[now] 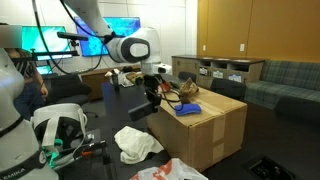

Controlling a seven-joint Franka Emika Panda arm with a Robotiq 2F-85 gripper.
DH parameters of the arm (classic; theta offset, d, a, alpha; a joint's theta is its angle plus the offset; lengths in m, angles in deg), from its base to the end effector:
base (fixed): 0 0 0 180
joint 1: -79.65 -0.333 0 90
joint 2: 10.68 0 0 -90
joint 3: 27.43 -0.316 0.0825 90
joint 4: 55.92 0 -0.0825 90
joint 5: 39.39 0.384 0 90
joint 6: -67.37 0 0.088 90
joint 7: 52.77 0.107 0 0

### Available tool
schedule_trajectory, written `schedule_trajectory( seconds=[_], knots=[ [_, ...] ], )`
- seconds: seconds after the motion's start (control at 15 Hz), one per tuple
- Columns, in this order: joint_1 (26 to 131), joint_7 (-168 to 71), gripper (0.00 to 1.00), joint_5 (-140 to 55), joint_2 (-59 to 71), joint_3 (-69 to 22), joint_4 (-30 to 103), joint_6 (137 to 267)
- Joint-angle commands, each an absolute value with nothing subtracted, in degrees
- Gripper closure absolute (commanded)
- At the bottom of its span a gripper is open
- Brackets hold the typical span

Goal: Swap the things on the box with the things on the table

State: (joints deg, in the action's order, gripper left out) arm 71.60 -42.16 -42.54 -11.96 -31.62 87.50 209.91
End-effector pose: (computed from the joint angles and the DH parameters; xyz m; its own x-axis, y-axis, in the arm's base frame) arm 0.4544 0.0988 0.2918 0.9973 0.0721 0.0125 0.0717 -0.9969 0.0336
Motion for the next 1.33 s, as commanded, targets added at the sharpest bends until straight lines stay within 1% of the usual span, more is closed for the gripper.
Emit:
schedule_trajectory(
  seconds=[0.0, 0.2, 0.47, 0.67, 0.8, 0.93, 1.27],
  knots=[
    [72.5, -39.9, 0.85, -42.6, -18.1, -32.5, 96.7, 215.9],
    [72.5, -39.5, 0.85, -42.2, -15.4, -32.9, 97.2, 218.2],
    [72.7, -39.3, 0.85, -41.5, -3.1, -32.6, 89.7, 221.0],
    [73.0, -41.8, 0.86, -36.8, 5.0, -32.3, 85.2, 224.7],
    [73.4, -41.0, 0.86, -34.9, 8.4, -32.2, 83.5, 226.7],
    [74.0, -41.1, 0.86, -32.9, 11.5, -32.4, 81.8, 228.3],
    [75.7, -41.6, 0.85, -29.7, 14.2, -32.8, 80.0, 229.4]
  ],
)
